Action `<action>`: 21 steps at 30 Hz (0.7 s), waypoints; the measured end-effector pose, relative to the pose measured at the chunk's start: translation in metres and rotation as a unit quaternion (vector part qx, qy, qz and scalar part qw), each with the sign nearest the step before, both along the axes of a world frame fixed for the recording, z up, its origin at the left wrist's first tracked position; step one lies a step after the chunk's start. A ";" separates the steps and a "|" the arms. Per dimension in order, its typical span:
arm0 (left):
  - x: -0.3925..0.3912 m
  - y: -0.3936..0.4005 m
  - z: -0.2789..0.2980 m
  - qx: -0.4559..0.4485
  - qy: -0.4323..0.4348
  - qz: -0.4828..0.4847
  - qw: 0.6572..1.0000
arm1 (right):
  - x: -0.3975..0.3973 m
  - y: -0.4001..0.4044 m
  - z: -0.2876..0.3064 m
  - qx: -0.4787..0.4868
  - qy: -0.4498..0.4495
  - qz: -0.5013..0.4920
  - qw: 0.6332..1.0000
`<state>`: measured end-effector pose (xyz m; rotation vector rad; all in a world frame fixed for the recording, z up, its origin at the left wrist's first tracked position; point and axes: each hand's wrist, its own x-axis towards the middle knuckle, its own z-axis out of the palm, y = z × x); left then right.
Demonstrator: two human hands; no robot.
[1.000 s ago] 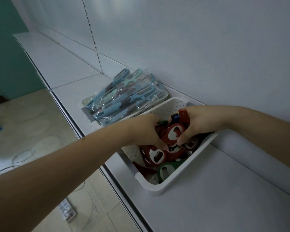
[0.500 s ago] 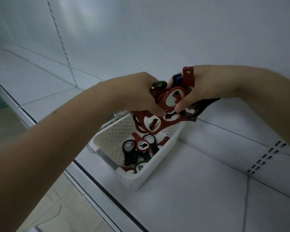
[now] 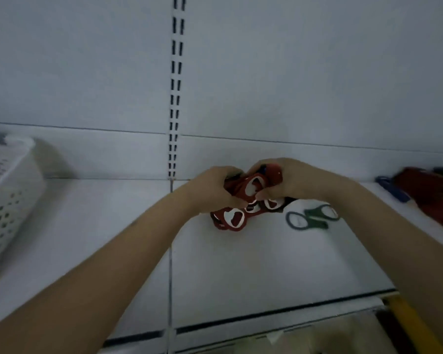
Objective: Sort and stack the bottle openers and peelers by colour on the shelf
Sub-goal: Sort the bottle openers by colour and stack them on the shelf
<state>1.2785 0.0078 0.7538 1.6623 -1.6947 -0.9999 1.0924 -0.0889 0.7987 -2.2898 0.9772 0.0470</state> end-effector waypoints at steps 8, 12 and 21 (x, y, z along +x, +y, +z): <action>-0.075 -0.053 -0.065 -0.104 -0.140 0.082 0.981 | -0.088 -0.045 -0.082 -0.094 -0.064 -0.036 0.993; -0.081 -0.056 -0.062 -0.098 -0.152 0.096 0.979 | -0.105 -0.066 -0.074 -0.077 0.001 0.028 0.997; -0.068 -0.055 -0.060 -0.085 0.012 0.191 0.978 | -0.113 -0.100 -0.055 -0.110 -0.012 0.073 0.991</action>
